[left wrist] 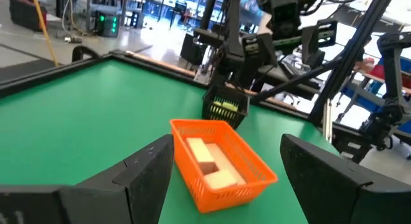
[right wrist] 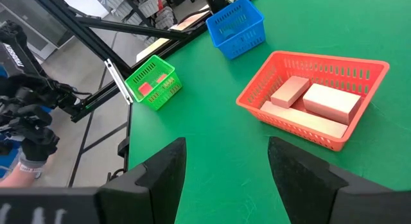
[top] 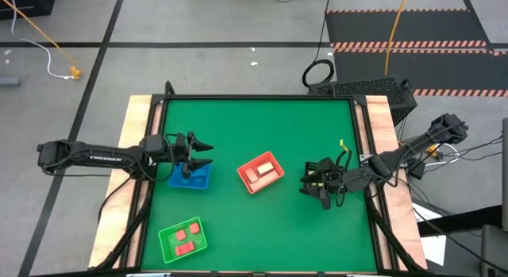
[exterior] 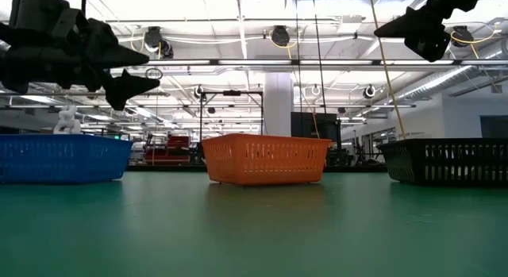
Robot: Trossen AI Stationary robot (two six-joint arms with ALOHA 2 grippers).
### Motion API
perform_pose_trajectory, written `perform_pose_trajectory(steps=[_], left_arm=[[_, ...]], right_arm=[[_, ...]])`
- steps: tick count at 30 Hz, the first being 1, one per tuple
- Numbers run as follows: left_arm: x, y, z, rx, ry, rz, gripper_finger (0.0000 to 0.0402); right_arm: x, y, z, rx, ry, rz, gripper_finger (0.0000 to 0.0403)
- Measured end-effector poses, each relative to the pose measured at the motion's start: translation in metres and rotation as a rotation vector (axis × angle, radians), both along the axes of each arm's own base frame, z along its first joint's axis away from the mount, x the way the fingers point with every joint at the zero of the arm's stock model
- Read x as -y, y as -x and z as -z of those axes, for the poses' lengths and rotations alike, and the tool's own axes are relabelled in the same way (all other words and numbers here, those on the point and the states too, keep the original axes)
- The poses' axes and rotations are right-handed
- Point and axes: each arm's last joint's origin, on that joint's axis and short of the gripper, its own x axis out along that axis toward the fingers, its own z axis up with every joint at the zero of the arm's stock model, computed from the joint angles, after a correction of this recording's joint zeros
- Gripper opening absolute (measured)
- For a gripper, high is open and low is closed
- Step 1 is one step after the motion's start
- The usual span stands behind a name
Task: Sort & place blocks by color
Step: Return to Home Position
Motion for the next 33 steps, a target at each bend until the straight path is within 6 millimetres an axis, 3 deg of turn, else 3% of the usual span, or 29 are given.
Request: perform_pose_trajectory(steps=[33], left_arm=[[0.0001,0.0018,0.0037,-0.001,0.001,-0.007,0.0278]], right_arm=[[0.0012,0.0002,-0.0007,0.004,-0.001,0.005,0.0210]])
